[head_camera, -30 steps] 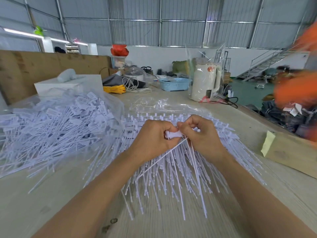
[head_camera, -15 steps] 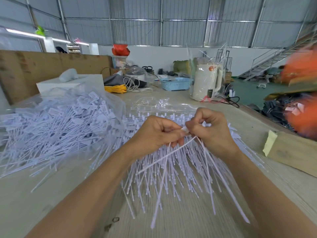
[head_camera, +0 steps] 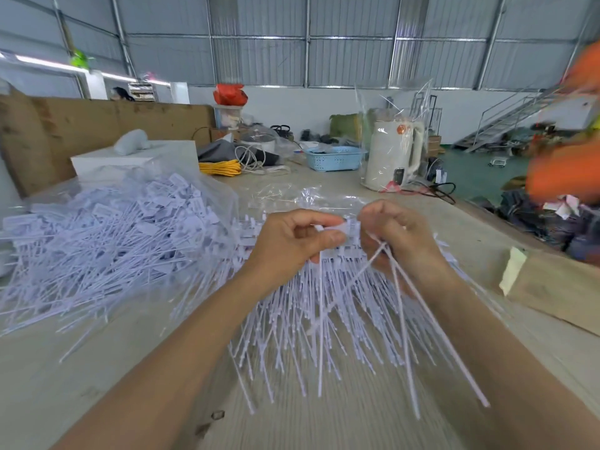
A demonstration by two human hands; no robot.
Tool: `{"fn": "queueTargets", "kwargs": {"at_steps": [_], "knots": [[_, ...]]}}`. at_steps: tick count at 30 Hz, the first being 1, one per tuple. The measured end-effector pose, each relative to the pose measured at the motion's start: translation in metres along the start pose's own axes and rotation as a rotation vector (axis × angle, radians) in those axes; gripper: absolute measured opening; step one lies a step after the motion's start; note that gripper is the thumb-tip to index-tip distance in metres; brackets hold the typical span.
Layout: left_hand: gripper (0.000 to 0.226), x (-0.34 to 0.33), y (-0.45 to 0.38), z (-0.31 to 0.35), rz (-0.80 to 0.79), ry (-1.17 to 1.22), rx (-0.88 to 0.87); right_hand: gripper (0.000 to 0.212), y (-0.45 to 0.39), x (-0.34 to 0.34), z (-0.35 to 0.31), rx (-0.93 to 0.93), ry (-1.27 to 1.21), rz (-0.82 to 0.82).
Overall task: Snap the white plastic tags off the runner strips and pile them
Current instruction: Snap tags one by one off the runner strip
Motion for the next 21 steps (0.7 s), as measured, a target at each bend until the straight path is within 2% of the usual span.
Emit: {"fn": "queueTargets", "kwargs": {"at_steps": [2,5,8,9,12,14,17,21], "knots": [[0.016,-0.004,0.000,-0.003,-0.007,0.004,0.016,0.017,0.002,-0.006,0.001,0.044,-0.004,0.034],[0.025,-0.010,0.001,-0.007,-0.045,-0.033,0.097,0.023,0.002,-0.014,0.005,0.066,0.127,0.042],[0.017,-0.009,0.000,-0.007,-0.026,-0.008,0.106,0.024,0.001,-0.019,0.010,0.100,0.174,-0.002],[0.021,-0.008,0.000,-0.007,0.007,0.032,0.108,0.025,0.002,-0.022,0.010,0.124,0.222,-0.010],[0.045,-0.006,-0.002,-0.010,0.083,0.082,0.134,0.007,0.001,-0.027,0.015,0.143,0.360,-0.048],[0.048,-0.009,-0.002,-0.010,0.090,0.087,0.140,0.013,0.001,-0.028,0.019,0.107,0.342,-0.049],[0.043,-0.009,-0.003,-0.011,0.138,0.266,0.167,0.023,0.002,-0.026,0.018,0.087,0.204,-0.015],[0.035,-0.014,-0.003,-0.009,0.124,0.337,0.173,0.023,0.002,-0.022,0.017,0.089,0.190,-0.025]]}}
Point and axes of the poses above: each hand's wrist, its own y-axis away from the middle knuckle, its own x-axis out of the back of the hand, z = x × y, the point moved 3 cm from there along -y, towards the middle knuckle, and after that the axes turned 14 degrees about -z, right-handed, at the moved point
